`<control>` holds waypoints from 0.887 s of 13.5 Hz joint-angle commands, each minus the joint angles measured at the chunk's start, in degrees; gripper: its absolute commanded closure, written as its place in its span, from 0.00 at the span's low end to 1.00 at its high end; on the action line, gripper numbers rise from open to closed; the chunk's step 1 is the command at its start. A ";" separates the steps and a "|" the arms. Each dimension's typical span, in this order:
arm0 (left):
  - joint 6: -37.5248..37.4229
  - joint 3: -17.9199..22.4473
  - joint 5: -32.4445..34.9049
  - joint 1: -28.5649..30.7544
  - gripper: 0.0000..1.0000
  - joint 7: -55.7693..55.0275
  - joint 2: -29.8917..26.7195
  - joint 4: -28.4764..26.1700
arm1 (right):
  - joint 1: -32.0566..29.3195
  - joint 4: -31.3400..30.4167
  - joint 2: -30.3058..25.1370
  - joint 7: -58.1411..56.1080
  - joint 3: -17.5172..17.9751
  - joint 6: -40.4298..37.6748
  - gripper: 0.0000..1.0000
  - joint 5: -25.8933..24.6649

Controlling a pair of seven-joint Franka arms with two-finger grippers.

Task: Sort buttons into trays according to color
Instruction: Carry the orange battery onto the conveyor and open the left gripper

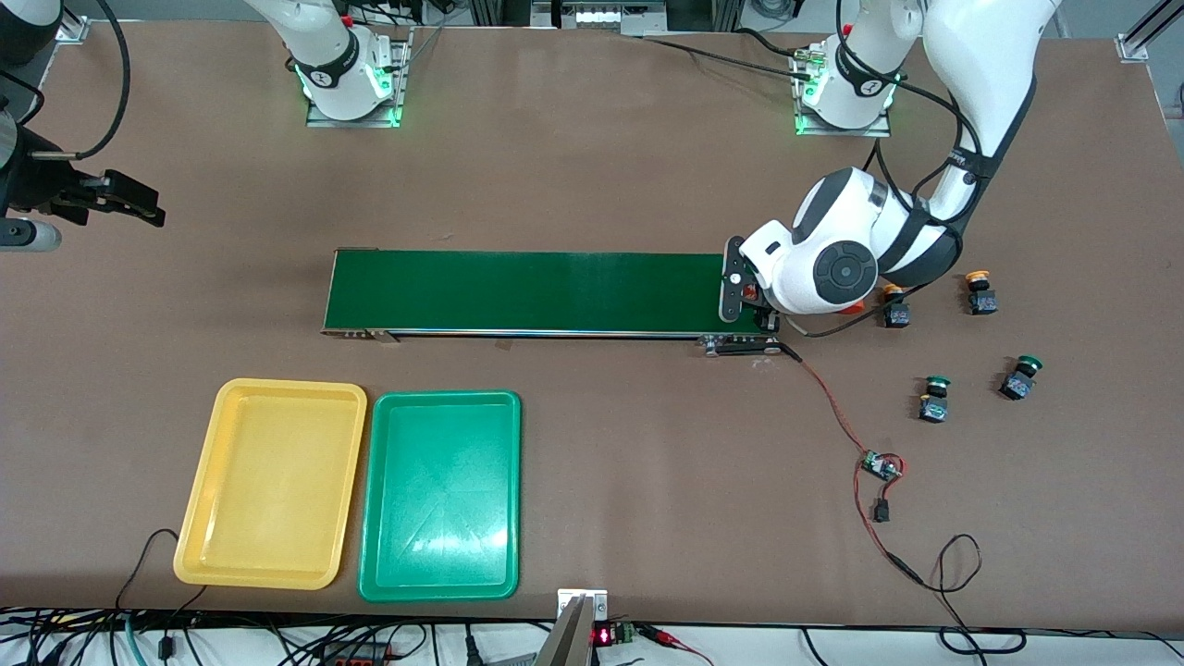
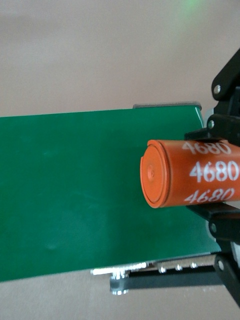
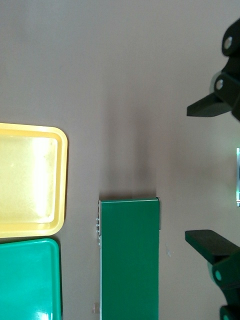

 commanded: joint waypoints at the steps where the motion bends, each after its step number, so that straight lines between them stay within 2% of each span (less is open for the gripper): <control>1: 2.12 -0.61 1.21 0.26 0.99 -0.89 -0.46 -2.11 | -0.76 0.88 0.15 0.33 0.38 0.34 0.00 0.00; 4: 4.50 -0.61 1.13 -0.70 0.88 -1.15 0.07 -2.46 | -1.02 2.82 2.08 -0.27 0.38 -0.10 0.00 0.09; 5: 5.63 -0.61 1.13 -1.32 0.78 -2.37 0.07 -2.55 | -1.02 3.00 1.99 0.24 0.29 -0.10 0.00 0.18; 6: 6.95 -0.61 1.13 -1.58 0.59 -3.17 0.07 -3.25 | -1.11 3.52 2.08 0.42 0.29 -0.10 0.00 0.18; 7: 7.83 -0.61 1.13 -1.67 0.14 -3.17 0.07 -3.34 | -1.11 3.61 2.17 0.42 0.29 -0.19 0.00 0.26; 8: 7.84 -0.61 1.21 -1.76 0.00 -2.83 -0.27 -3.52 | -1.20 3.61 2.17 0.42 0.29 -0.19 0.00 0.26; 10: 7.32 -0.61 1.13 -1.41 0.00 -2.30 -2.29 -3.43 | -1.03 3.61 2.08 0.34 0.29 -0.19 0.00 0.35; 12: 7.40 0.18 1.04 0.34 0.00 3.31 -5.19 -2.90 | -1.29 3.79 1.99 0.34 0.12 -0.19 0.00 0.61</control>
